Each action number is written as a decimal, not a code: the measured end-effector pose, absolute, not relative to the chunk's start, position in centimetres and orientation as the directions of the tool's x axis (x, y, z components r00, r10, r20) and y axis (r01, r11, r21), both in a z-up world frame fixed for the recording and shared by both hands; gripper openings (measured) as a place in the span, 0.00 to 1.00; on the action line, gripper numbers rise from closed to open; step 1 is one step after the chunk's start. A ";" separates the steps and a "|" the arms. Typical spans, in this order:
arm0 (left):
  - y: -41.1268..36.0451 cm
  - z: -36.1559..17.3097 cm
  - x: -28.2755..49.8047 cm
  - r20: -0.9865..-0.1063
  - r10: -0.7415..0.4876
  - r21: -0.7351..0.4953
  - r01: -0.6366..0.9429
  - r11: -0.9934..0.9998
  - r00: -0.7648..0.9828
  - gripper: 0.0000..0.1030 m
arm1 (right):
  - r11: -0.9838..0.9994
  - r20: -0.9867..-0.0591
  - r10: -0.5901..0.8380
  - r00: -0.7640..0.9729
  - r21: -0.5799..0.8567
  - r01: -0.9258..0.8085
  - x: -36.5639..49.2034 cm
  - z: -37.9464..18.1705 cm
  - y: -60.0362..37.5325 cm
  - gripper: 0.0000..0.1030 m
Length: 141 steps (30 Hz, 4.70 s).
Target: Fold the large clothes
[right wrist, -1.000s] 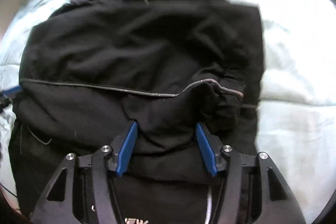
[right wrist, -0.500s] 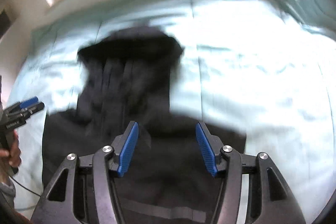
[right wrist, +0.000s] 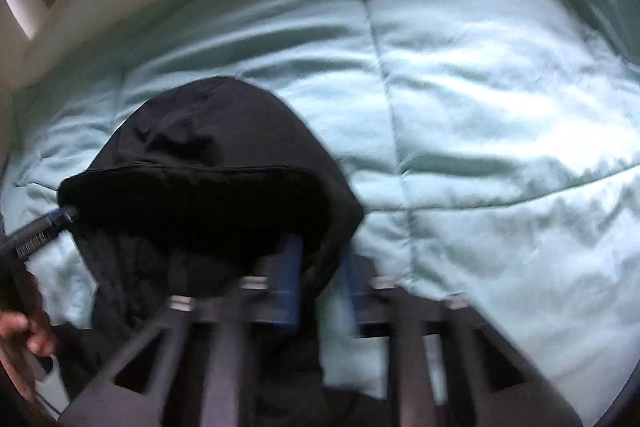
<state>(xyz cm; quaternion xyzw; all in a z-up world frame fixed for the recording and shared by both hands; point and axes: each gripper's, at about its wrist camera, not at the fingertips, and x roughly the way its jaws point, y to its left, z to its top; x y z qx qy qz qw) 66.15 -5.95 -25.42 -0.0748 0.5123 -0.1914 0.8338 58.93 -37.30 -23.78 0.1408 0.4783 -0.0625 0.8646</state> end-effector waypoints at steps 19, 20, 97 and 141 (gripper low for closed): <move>-0.4 -24.6 61.1 -0.826 -0.460 -0.340 0.364 0.867 0.324 0.30 | 0.965 -0.874 0.153 0.461 0.233 0.120 53.4 -25.3 -40.1 0.45; -0.2 -23.6 60.9 -0.821 -0.457 -0.330 0.368 0.869 0.343 0.30 | 0.963 -0.868 0.161 0.469 0.242 0.119 53.0 -24.7 -40.2 0.45; 0.1 -12.5 43.5 -0.738 -0.602 -0.258 0.697 0.669 0.304 0.12 | 0.957 -0.721 0.212 0.660 0.018 -0.288 39.1 -11.3 -28.1 0.25; -1.3 -22.0 32.3 -0.838 -0.545 -0.481 0.495 0.724 -0.019 0.15 | 0.965 -0.911 0.260 0.319 0.253 -0.064 31.1 -24.7 -21.2 0.57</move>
